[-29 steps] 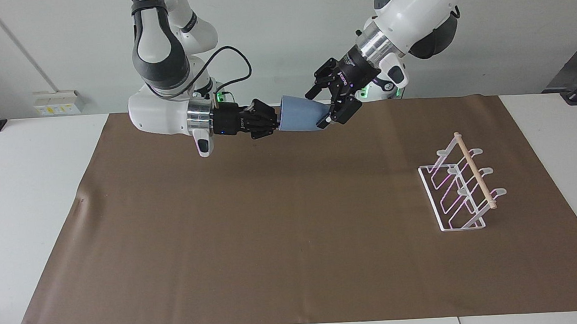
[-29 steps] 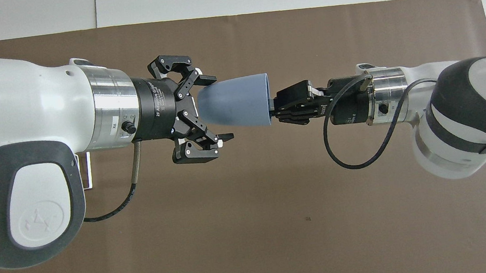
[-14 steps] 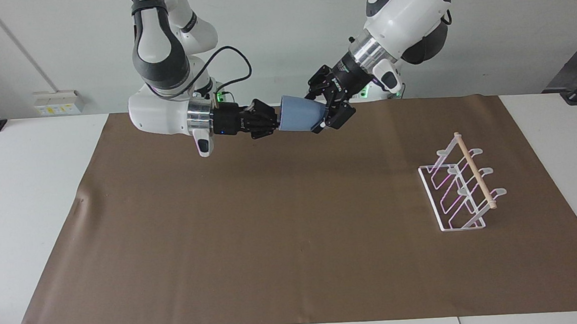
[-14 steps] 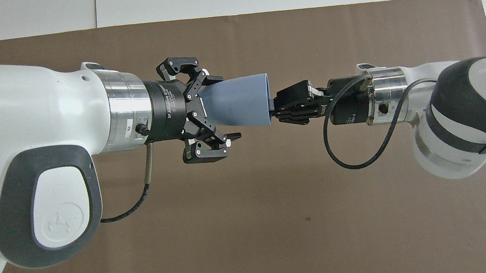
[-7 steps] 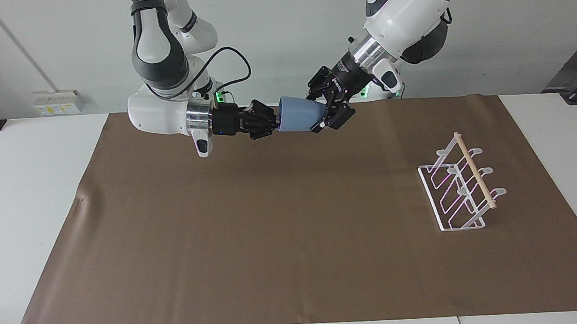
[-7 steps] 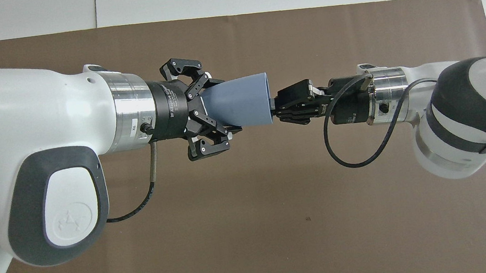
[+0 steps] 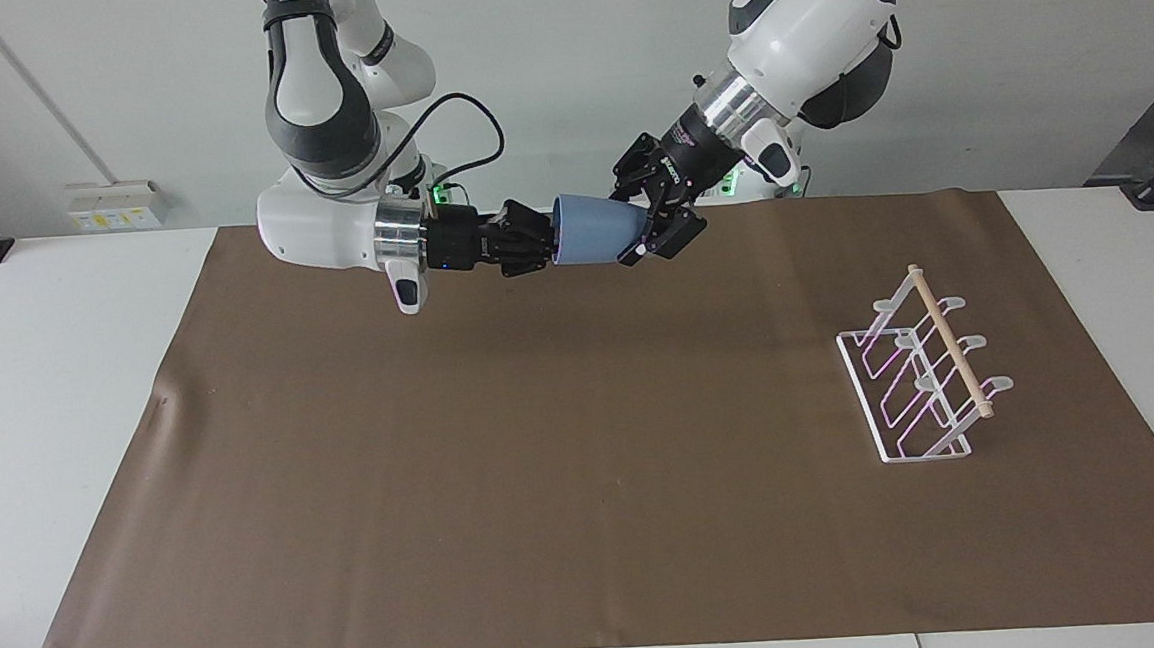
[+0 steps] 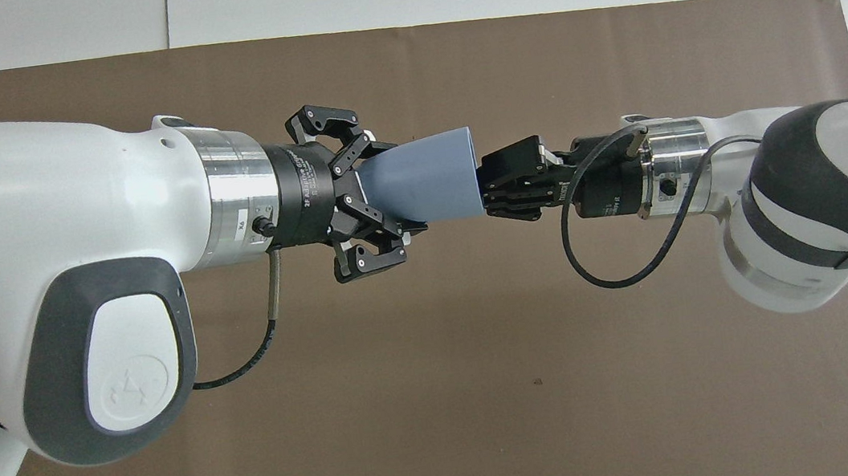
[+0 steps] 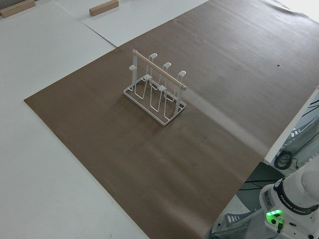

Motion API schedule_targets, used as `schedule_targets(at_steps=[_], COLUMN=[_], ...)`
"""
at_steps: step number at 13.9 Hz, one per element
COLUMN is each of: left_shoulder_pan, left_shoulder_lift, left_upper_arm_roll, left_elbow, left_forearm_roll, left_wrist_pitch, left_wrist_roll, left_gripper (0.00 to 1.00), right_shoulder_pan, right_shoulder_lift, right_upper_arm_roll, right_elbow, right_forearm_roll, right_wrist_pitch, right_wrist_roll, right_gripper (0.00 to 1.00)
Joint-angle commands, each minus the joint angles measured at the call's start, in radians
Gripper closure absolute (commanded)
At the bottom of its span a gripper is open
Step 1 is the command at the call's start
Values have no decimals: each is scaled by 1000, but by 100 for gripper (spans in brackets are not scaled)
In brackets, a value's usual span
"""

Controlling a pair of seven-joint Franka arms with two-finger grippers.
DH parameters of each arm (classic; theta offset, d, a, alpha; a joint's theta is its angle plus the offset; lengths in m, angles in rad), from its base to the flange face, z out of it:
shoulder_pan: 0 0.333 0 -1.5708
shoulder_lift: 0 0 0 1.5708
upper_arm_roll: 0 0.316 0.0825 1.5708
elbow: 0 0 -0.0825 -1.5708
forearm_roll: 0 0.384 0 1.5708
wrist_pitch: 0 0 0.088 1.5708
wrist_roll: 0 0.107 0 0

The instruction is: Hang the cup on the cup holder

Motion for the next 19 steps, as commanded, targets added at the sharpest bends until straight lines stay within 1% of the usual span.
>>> schedule_targets(at_steps=[1,4,6,11,13,17,19], left_shoulder_pan=[-17,-13,-10,-1,-1,24,53], left_shoulder_lift=[-7,-10,-13,-22,-27,-38,-47], left_upper_arm_roll=[10,10,10,16,19,22,22], left_elbow=[-11,-11,-11,-11,-8,-8,-5], left_forearm_roll=[19,19,19,20,62,65,65], left_wrist_pitch=[15,9,6,-28,-65,-100,-137], left_wrist_roll=[-26,-23,-23,-13,3,41,76], left_gripper=[100,100,100,100,100,100,100], right_shoulder_pan=[4,4,-1,-13,-27,-76,-94], right_shoulder_lift=[-17,-17,-13,-18,-20,-18,-21], right_upper_arm_roll=[5,5,5,1,-2,-7,-8], right_elbow=[-7,-7,-6,28,37,42,51], right_forearm_roll=[-8,-15,-61,-276,-294,-299,-345], right_wrist_pitch=[27,30,25,20,13,-29,-30], right_wrist_roll=[24,27,24,22,27,27,27], right_gripper=[0,0,0,0,0,0,0])
